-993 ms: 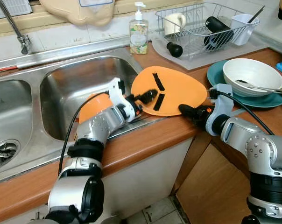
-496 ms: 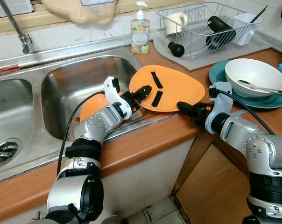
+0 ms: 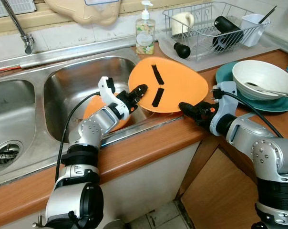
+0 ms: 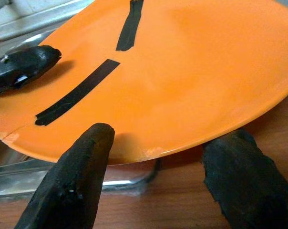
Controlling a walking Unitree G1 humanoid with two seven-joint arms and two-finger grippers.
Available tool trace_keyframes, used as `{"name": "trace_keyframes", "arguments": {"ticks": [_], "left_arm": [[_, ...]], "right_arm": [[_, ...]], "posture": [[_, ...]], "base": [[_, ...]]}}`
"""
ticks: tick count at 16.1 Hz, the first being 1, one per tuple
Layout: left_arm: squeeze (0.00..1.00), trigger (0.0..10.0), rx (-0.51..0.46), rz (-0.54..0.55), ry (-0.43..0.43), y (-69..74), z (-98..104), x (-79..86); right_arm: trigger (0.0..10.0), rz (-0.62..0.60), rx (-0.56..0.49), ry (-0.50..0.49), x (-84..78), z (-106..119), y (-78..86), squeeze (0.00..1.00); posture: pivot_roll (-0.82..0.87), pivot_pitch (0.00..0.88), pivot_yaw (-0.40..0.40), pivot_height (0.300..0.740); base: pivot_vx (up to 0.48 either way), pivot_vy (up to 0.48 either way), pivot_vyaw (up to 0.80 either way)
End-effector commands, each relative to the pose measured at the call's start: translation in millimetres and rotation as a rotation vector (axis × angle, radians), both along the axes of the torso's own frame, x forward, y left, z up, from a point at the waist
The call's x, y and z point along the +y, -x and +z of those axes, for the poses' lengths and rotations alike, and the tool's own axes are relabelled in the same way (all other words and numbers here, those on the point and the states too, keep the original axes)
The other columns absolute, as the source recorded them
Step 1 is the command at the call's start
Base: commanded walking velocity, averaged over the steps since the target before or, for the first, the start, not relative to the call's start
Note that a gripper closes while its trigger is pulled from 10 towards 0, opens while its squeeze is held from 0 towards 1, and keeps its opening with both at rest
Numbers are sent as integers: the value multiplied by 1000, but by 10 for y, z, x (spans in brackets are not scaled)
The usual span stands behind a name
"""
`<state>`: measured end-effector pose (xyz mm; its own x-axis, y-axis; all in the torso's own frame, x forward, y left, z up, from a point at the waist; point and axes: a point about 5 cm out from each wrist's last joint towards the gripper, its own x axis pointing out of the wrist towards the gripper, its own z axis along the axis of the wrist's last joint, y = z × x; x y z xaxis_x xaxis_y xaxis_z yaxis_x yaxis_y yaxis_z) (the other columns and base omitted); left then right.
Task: Kitchen organization
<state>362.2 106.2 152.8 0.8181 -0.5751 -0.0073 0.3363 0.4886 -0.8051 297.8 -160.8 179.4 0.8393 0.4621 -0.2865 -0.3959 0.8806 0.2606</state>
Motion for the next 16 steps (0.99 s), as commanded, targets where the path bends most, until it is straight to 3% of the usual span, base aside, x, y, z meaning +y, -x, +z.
{"name": "trace_keyframes", "arguments": {"ticks": [1,9,14,16], "left_arm": [[0,0,-54,9,19,5,140,58],[0,0,-184,71,82,160,374,235],[0,0,-191,196,54,231,382,480],[0,0,-177,316,-6,250,376,729]], "right_arm": [[10000,29,-46,9,38,61,15,0],[10000,67,-154,45,113,228,-8,0],[10000,163,-260,46,213,397,63,0],[10000,241,-294,68,283,427,134,0]], "posture": [[-179,0,84,740],[-168,0,80,740],[-167,0,84,740],[-165,0,83,740]], "base": [[0,0,0],[0,0,0],[0,0,0],[0,0,0]]}}
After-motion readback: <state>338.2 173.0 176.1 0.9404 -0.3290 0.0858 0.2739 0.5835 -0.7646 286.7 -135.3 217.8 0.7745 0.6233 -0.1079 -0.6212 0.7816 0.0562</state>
